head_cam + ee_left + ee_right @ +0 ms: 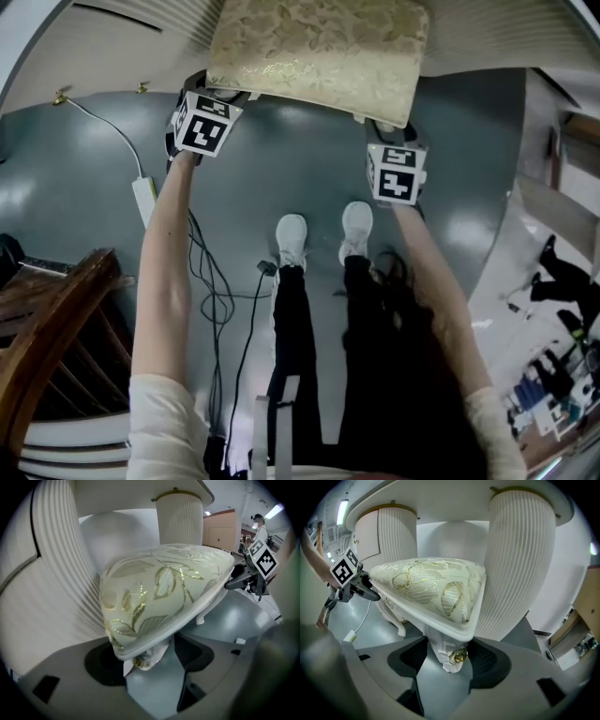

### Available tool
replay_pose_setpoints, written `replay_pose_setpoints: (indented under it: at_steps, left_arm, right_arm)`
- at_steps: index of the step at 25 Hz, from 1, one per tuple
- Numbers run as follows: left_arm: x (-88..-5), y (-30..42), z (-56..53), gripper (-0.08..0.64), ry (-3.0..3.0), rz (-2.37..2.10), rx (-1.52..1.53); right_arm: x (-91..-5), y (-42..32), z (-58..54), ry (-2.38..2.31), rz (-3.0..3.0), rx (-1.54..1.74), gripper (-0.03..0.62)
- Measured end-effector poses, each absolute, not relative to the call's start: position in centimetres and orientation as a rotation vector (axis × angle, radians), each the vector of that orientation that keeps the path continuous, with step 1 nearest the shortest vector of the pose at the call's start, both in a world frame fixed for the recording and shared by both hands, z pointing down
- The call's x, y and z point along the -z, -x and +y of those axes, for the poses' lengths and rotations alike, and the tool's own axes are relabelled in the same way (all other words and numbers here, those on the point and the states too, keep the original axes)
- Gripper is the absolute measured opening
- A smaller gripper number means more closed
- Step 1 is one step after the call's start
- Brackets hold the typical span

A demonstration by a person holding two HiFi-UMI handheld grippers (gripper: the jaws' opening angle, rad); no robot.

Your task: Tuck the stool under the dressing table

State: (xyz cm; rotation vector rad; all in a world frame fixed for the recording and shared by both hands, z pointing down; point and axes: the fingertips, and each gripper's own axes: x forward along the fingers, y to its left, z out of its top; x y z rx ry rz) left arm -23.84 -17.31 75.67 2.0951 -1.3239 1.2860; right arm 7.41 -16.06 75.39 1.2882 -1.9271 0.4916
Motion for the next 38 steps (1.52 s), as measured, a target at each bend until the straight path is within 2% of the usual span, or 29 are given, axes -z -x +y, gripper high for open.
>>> replay_pose_setpoints:
  at_steps: [38]
  left_arm:
    - [-74.9,24.5,-25.5,0.321,-1.978,-1.477,-1.213]
  right_arm:
    - [-74.5,-6.3,-29.1,-1.161,-1.977,-0.367,0.273]
